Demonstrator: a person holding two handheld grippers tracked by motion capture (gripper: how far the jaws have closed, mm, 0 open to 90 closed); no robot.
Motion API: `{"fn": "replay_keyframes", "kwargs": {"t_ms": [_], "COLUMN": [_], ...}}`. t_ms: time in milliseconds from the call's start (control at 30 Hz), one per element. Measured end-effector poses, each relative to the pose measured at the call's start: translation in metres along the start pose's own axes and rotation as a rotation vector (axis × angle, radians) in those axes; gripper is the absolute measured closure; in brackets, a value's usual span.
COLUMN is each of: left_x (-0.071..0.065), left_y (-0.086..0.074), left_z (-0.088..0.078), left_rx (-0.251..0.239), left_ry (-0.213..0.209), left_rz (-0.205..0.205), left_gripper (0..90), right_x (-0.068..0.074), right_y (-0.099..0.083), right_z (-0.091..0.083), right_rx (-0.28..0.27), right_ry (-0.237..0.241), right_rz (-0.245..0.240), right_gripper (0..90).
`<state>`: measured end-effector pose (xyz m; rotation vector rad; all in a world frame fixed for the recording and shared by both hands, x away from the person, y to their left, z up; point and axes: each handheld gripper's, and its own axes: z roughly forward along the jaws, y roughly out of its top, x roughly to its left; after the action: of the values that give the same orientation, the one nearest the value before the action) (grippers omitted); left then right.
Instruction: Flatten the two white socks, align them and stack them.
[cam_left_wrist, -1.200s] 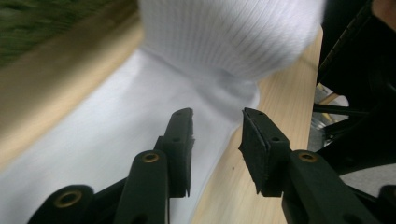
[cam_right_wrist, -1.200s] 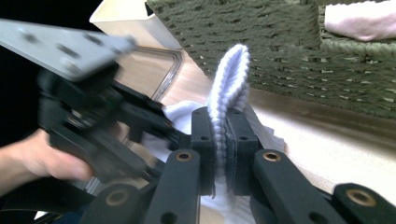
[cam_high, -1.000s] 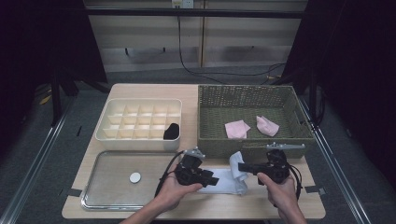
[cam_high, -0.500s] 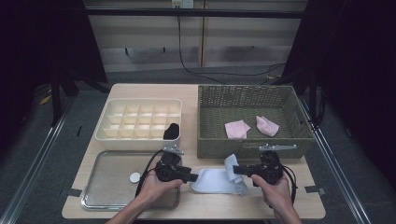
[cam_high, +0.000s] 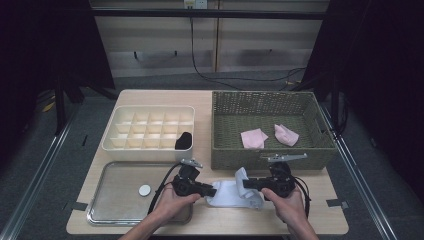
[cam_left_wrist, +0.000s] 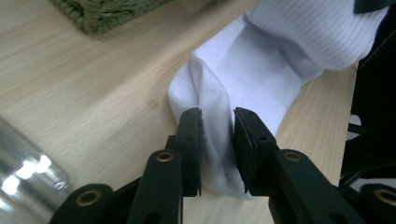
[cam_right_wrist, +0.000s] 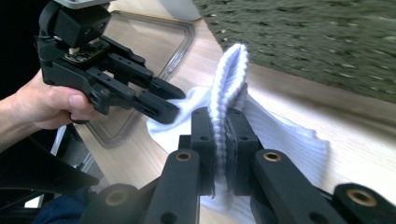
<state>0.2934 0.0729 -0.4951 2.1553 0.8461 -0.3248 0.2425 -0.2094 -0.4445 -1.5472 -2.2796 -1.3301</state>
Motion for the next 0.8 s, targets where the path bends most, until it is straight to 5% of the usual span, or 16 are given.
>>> {"fn": "replay_keyframes", "kwargs": {"t_ms": [67,467,800], "left_x": [0.000,0.003,0.007], "left_y": [0.001,-0.001,-0.005], "left_z": [0.002,-0.012,-0.018], "left_rx": [-0.001,-0.017,-0.018], "left_ry": [-0.032,-0.004,-0.005], "left_rz": [-0.014,0.008,0.003], "left_gripper": [73.0,65.1,62.7], "right_x": [0.003,0.007,0.009], "right_y": [0.002,-0.004,-0.004], "right_z": [0.005,0.046,0.035], "right_rx": [0.006,0.093,0.037], "right_ry": [0.007,0.008,0.049], "right_rz": [-0.005,-0.013,0.008], "right_gripper": [83.6,78.5,66.2]}}
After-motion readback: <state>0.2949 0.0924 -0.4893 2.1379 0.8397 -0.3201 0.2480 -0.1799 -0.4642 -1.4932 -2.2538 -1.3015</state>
